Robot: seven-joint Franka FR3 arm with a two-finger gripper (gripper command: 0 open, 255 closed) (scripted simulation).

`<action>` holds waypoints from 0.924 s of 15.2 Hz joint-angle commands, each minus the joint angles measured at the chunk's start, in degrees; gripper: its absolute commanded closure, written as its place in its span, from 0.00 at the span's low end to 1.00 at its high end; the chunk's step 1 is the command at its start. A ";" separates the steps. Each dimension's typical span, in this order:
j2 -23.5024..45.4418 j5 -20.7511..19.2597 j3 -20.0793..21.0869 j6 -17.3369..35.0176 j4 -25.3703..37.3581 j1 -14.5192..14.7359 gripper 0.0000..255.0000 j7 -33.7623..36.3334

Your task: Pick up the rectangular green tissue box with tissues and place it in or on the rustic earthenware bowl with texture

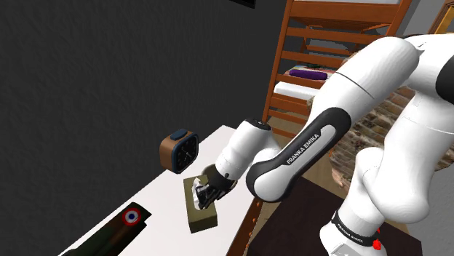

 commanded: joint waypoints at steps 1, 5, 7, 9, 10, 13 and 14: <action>-1.80 -0.61 -0.11 -2.06 0.24 -0.19 1.00 0.65; -4.98 -1.43 -0.19 -5.76 0.78 -0.52 1.00 1.66; -6.48 -1.77 -0.24 -7.62 1.14 -0.68 1.00 2.08; -7.92 -2.08 -0.31 -9.47 1.56 -0.83 1.00 2.47; -8.61 -2.23 -0.34 -10.39 1.79 -0.91 1.00 2.65; -10.60 -2.65 -0.47 -13.14 2.57 -1.12 1.00 3.16; -11.23 -2.79 -0.52 -14.05 2.86 -1.18 1.00 3.32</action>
